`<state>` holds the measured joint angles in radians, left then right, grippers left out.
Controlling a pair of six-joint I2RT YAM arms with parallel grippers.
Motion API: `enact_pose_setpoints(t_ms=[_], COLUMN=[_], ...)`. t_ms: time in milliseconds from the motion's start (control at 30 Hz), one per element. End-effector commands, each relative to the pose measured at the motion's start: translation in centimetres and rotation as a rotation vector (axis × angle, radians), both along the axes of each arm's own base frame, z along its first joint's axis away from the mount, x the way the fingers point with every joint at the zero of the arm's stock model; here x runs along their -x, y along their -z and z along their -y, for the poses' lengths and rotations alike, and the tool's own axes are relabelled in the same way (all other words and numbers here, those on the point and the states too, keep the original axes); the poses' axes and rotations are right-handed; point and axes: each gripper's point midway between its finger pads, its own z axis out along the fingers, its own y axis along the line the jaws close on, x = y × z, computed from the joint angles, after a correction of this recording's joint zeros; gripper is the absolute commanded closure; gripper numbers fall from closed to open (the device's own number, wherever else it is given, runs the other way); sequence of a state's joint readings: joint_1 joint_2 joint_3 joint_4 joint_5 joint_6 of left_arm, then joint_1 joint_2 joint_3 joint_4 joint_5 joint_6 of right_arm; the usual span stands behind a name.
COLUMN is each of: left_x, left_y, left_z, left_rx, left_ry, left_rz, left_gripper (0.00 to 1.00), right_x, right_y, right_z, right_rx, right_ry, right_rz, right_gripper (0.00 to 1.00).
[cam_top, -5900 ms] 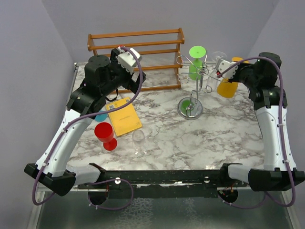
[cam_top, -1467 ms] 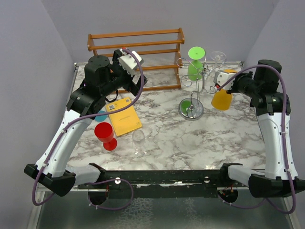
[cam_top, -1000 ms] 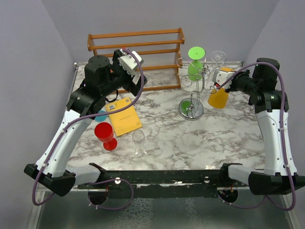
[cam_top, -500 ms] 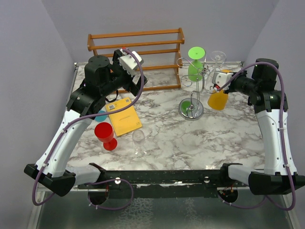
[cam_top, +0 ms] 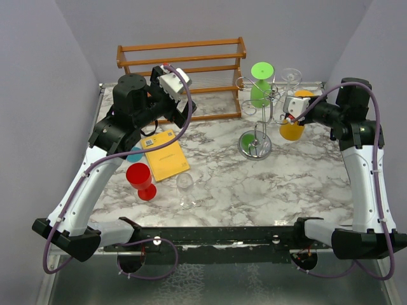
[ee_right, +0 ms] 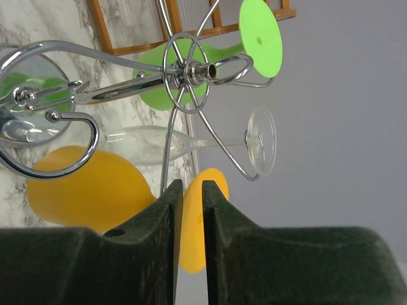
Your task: Place the wine glass upside down on the wine glass rack
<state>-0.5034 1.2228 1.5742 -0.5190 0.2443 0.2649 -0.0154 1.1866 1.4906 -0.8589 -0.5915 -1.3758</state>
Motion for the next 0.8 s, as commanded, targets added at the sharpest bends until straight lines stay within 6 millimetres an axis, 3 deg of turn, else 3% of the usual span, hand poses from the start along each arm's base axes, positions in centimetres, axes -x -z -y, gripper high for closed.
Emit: enact_pose_setpoints(t_ms=[0,233,467,600,767], left_x=[0.6,0.7,0.8,0.9,2.1], left_y=[-0.3,-0.2,0.0,0.2,2.3], left_z=[0.0,-0.1,-0.2,-0.5,-0.9], left_rx=[0.004,-0.001,-0.005,-0.014,-0.080], left_ry=[0.025,0.026,0.025,0.012,0.047], left_rz=[0.013,0.010,0.011,0.011,-0.033], left_gripper=[0.04,0.04,0.04,0.04,0.04], right_x=[0.4,1.6,4.2,5.4,6.4], right_y=[-0.9,-2.9,-5.7,-7.5,-8.3], right_z=[-1.6,-3.2,-5.5,-6.5,-7.4], right_rx=[-0.070,-0.140,-0.264,-0.397,-0.575], right_ry=[-0.077,-0.156,-0.261,-0.279,-0.256], right_rz=[0.002,0.004,-0.023,-0.071,-0.172], right_gripper=[0.76,0.66,0.52,0.37,0.25])
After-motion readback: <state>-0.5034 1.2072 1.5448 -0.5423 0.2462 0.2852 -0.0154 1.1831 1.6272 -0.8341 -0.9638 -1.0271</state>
